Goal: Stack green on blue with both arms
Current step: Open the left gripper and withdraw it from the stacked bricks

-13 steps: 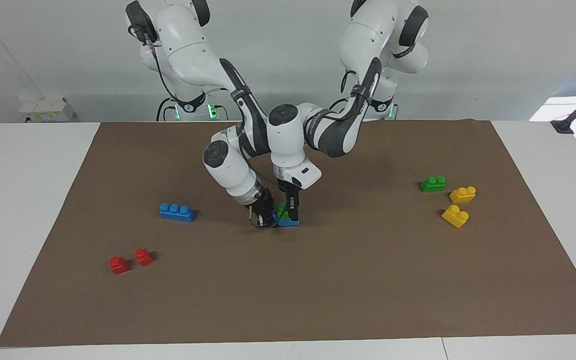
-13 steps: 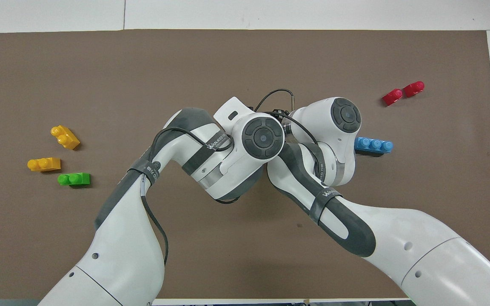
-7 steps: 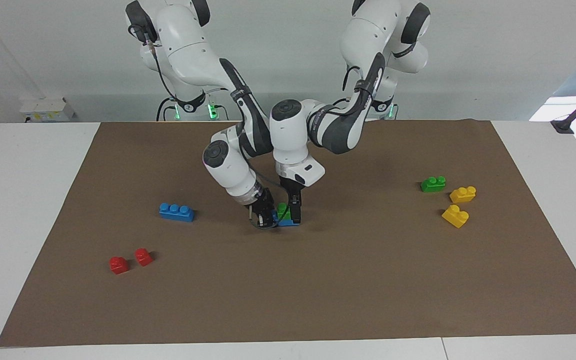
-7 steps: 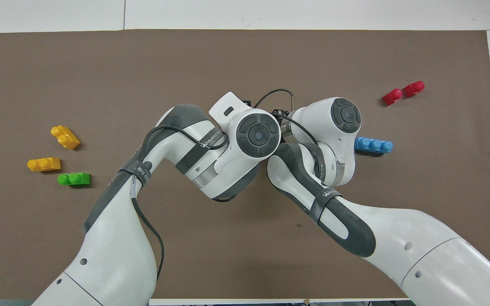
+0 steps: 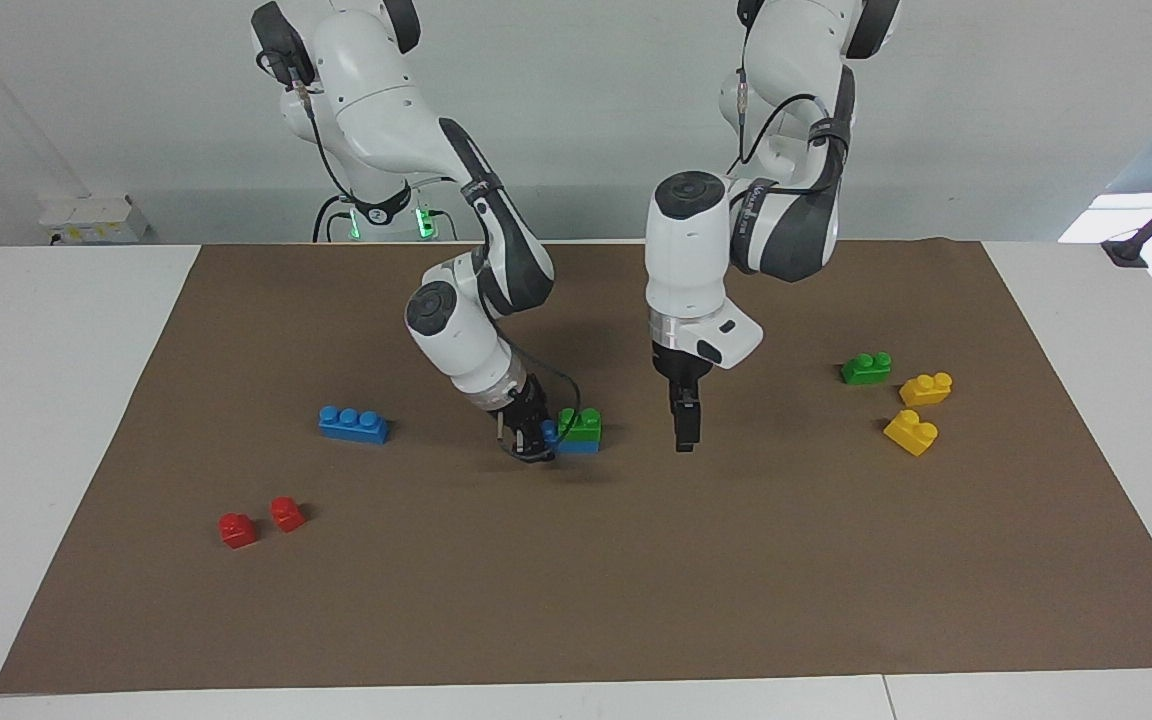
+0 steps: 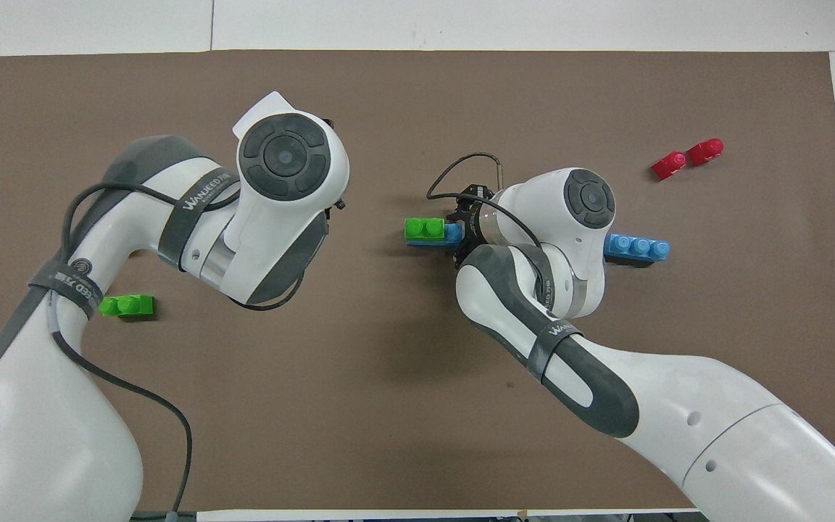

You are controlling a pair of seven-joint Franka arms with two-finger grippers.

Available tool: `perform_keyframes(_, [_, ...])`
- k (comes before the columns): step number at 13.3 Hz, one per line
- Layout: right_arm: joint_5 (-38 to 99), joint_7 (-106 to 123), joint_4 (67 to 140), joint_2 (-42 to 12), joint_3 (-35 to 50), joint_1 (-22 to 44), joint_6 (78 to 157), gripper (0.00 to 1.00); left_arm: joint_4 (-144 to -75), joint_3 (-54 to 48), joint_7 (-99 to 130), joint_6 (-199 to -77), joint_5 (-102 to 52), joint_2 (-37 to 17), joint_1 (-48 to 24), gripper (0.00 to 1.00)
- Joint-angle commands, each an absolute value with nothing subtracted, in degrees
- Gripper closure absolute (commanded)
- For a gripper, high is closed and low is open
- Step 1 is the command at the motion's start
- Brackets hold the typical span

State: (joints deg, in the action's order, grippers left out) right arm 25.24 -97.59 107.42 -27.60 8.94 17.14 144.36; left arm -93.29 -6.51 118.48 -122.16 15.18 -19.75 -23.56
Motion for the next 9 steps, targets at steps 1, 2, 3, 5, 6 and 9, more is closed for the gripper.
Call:
perform_keyframes(1, [26.0,-96.7,108.6,-27.6,9.0,17.2,145.7,0.00,-96.1,-6.9,110.4,-121.4,13.0,-17.3,-19.2,0.00])
perform_keyframes(2, [26.0,-96.7,108.5,-27.6,9.0,17.2,145.6,0.00,-97.2,-6.9,106.0,-121.4,12.9,-16.6,-18.0,0.00])
perform_keyframes(3, [26.0,-96.7,108.3,-27.6,9.0,17.2,145.2,0.00,-98.3,-7.0,101.1,-121.4,12.9,-16.0,-16.5,0.00])
perform_keyframes(5, [25.8,-96.5,107.3,-27.3,8.9,17.0,143.7,0.00,-99.9,-7.0,89.9,-121.4,11.2,-14.9,-13.6,0.00])
perform_keyframes(6, [25.7,-96.1,106.5,-26.8,8.8,15.5,142.0,0.00,-99.9,-6.9,83.7,-120.6,9.5,-14.7,-12.0,0.00])
perform_keyframes(9, [25.6,-88.6,99.8,-23.8,8.6,7.8,126.9,0.00,-99.8,-6.9,59.5,-114.9,4.8,-12.4,-5.6,0.00])
